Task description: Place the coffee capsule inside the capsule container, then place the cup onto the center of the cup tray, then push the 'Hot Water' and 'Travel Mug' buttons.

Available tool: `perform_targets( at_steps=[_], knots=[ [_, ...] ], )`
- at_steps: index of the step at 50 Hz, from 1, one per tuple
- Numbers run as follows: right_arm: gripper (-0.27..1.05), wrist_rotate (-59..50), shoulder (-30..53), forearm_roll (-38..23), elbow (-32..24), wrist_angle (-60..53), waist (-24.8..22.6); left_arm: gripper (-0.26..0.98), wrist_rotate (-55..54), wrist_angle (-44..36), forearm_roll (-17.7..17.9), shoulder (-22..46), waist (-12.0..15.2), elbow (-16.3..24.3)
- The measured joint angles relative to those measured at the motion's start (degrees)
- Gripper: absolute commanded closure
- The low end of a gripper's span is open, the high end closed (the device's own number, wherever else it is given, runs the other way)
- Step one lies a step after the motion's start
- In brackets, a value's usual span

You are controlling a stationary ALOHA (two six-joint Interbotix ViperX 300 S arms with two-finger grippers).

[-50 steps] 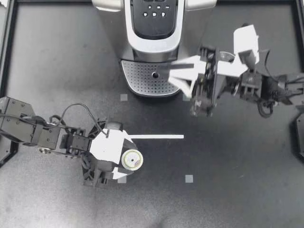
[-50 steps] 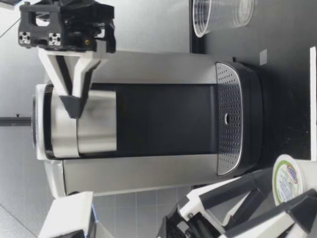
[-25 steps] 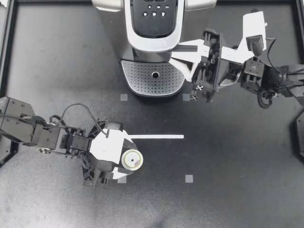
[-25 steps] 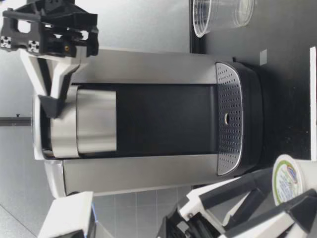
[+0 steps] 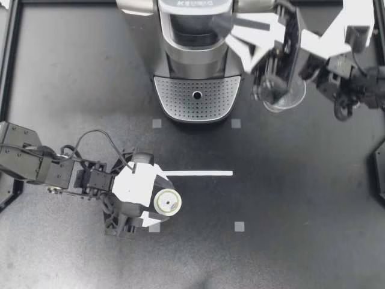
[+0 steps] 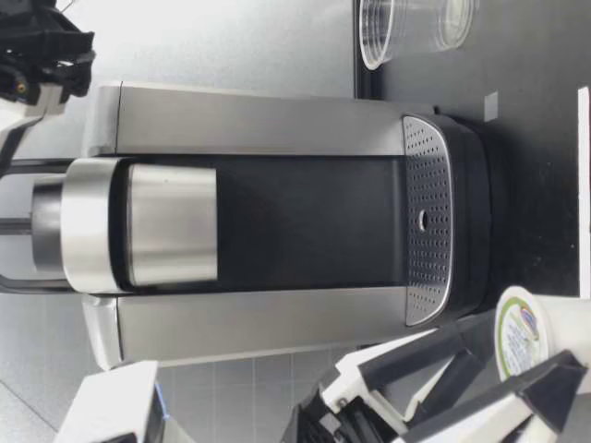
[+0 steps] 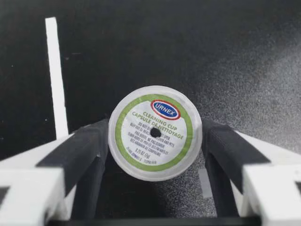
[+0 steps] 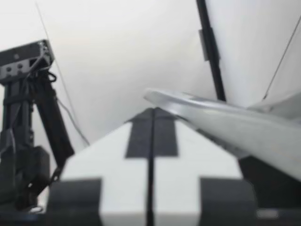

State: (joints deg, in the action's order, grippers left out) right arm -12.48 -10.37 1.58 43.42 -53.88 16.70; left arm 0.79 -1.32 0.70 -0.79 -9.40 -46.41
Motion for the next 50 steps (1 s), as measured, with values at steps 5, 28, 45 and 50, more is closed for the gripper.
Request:
perform_targets(
  at_steps=[5, 28, 45, 50],
  knots=[
    [0.75, 0.0, 0.26, -0.09, -0.97, 0.97, 0.88, 0.3, 0.09, 0.0, 0.09, 0.09, 0.0, 0.0],
    [0.75, 0.18, 0.97, -0.18, -5.8, 7.12, 8.35, 0.3, 0.09, 0.0, 0.09, 0.0, 0.0, -0.09],
    [0.75, 0.0, 2.72, -0.35, -8.09, 9.23, 12.13, 0.3, 0.09, 0.0, 0.09, 0.0, 0.0, 0.09],
    [0.75, 0.0, 2.99, -0.35, -8.35, 9.49, 12.92, 0.3, 0.09, 0.09, 0.09, 0.0, 0.0, 0.35]
  ],
)
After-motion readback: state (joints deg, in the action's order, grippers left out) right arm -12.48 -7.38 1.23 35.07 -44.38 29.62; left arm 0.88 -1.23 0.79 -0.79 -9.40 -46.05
